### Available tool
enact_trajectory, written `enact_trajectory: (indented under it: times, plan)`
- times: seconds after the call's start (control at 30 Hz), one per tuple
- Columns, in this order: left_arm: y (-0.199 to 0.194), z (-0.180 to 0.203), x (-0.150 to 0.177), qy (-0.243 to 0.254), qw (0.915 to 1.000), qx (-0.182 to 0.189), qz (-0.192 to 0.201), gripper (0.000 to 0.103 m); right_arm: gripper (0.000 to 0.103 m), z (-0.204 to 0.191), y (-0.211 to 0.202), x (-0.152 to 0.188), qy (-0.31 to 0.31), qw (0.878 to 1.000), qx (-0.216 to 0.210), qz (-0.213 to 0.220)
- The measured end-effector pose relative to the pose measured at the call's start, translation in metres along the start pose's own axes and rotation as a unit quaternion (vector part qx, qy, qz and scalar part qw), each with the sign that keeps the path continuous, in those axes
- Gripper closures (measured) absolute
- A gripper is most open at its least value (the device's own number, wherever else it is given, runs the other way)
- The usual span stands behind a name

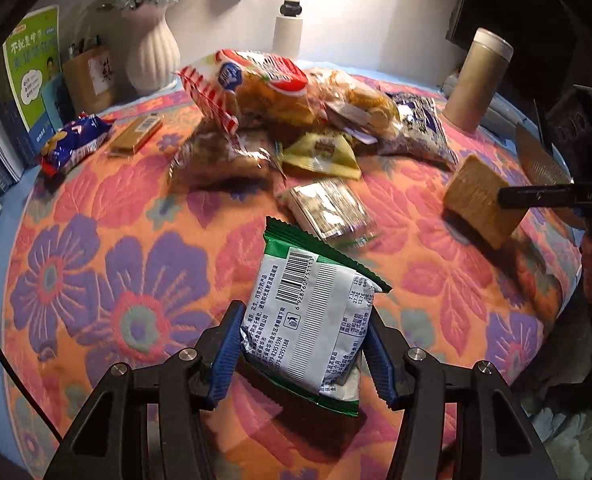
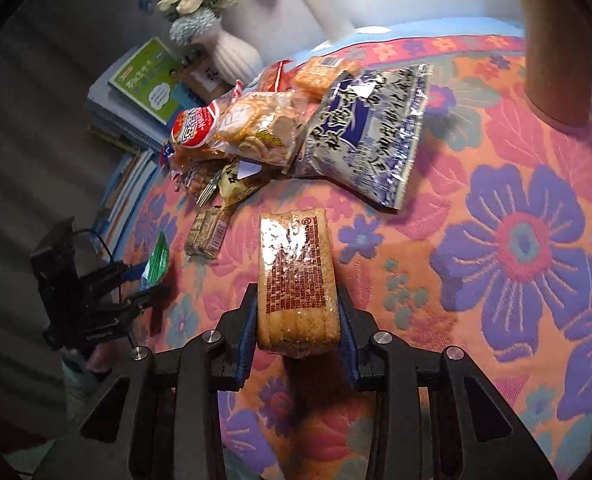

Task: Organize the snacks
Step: 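Carry both packets to the amber glass plate and release them there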

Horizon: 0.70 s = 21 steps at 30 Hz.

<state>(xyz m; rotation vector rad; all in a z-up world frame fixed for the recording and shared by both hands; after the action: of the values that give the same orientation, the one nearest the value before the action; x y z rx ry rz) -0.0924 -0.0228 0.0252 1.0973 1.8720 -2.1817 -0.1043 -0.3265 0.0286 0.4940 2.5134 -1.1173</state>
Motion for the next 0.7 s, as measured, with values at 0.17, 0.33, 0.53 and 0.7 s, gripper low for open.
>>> enact_trajectory:
  times: [0.17, 0.33, 0.53, 0.7]
  plan:
    - [0.013, 0.022, -0.008, -0.002, 0.9999, 0.0, -0.012, 0.04, 0.039, 0.003, -0.016, 0.005, -0.012, 0.995, 0.089, 0.036]
    - [0.012, 0.018, -0.009, -0.029, 0.9989, 0.036, -0.009, 0.028, 0.034, 0.003, -0.016, 0.013, -0.065, 0.987, 0.14, 0.042]
    - [0.013, 0.031, -0.005, -0.011, 0.9997, 0.02, -0.003, 0.021, 0.027, -0.011, 0.014, 0.012, -0.105, 0.984, 0.14, 0.023]
    - [0.017, 0.049, -0.005, 0.023, 0.9977, -0.063, 0.004, 0.044, 0.048, -0.013, 0.033, 0.011, -0.136, 0.97, 0.199, 0.025]
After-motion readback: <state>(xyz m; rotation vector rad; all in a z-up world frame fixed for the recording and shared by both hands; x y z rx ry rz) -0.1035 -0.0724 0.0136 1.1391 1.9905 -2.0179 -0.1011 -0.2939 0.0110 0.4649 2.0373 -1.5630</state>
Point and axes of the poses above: each gripper's, at about its wrist camera, not at the fingertips, and y roughly the way its jaws point, z to its right, x to its underside, the point moved 1 cm from there along y, roughly the way its jaws point, and after that the axes turned 8 degrees about -x, right-handed, at the moved point
